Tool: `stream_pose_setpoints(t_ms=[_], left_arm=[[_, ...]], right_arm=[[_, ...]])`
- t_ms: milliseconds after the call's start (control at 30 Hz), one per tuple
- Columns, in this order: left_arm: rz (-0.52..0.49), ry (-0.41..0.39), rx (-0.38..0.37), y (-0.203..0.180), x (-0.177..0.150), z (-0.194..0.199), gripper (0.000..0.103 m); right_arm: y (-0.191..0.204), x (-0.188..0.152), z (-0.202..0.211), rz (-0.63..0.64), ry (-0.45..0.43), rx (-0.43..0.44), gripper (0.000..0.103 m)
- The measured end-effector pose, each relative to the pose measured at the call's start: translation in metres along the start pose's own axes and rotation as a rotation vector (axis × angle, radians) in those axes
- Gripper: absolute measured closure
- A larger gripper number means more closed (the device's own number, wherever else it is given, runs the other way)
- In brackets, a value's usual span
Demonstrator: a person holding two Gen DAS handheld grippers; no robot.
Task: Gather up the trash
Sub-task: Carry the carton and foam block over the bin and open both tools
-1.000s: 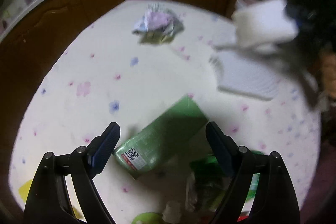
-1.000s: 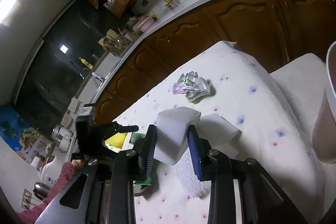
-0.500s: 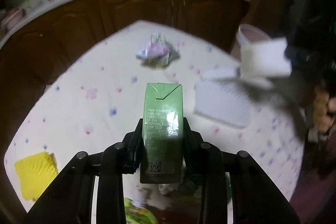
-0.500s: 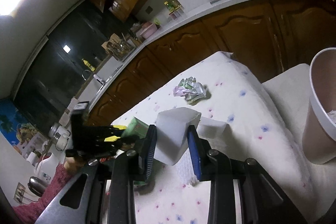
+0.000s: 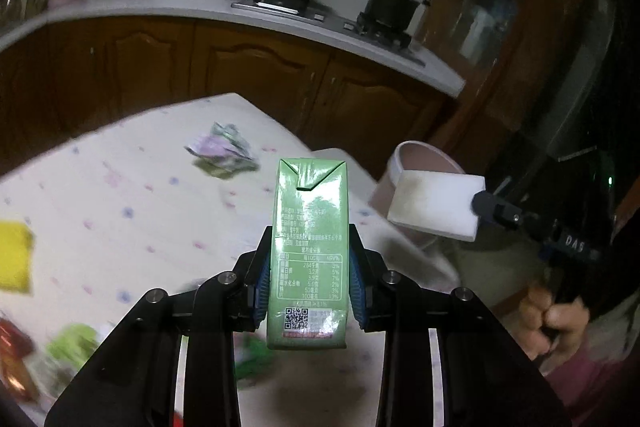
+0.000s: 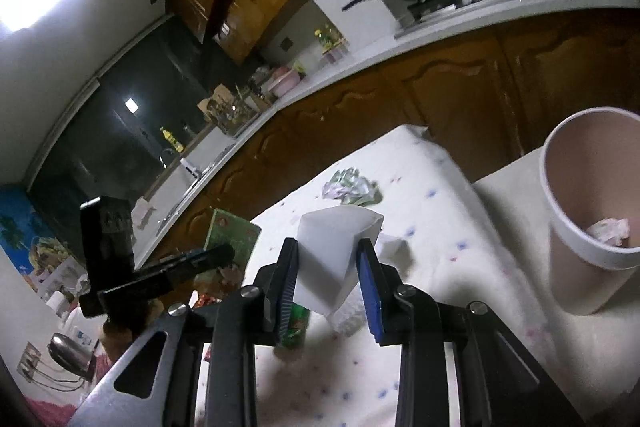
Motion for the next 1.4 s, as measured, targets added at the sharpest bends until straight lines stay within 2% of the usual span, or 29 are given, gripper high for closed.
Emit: stream_pose_setpoints(t_ms=[167, 633, 900, 1133, 1300, 1400], left_arm=[[0.084, -0.012, -0.033, -0.023, -0.013, -0.013, 0.073], [0.045, 0.041, -0.059, -0.088, -0.018, -0.06, 0.073], [0.013, 0.051, -0.082, -0.119, -0.001, -0.09, 0.073], [-0.007, 0.051, -0.111, -0.15, 0.021, -0.12, 0.073], [-0.011, 0.073, -0.159, -0.171, 0.043, -0.154, 0.073], [-0.028, 0.087, -0.161, -0.182, 0.056, -0.178, 0.073]], right_arm=[[-0.013, -0.002, 0.026, 0.014, -0.036, -0.037, 0.073], [-0.072, -0.003, 0.076, -0.049, -0.114, -0.132, 0.073], [-0.111, 0.002, 0.097, -0.085, -0.156, -0.206, 0.073], [-0.127, 0.014, 0.103, -0.043, -0.187, -0.291, 0.073], [-0.142, 0.03, 0.103, -0.04, -0.201, -0.324, 0.072], [-0.155, 0.04, 0.102, -0.052, -0.209, -0.338, 0.072]])
Point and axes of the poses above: each gripper's, at about its wrist camera, not at the fingertips, and z roughly against the way its jaws point, y to its left, x to its top, the point moved 4 cm from there along -z, roughly the way its jaws point, and after that the axes turned 3 degrees about -z, right-handed, at the moved point
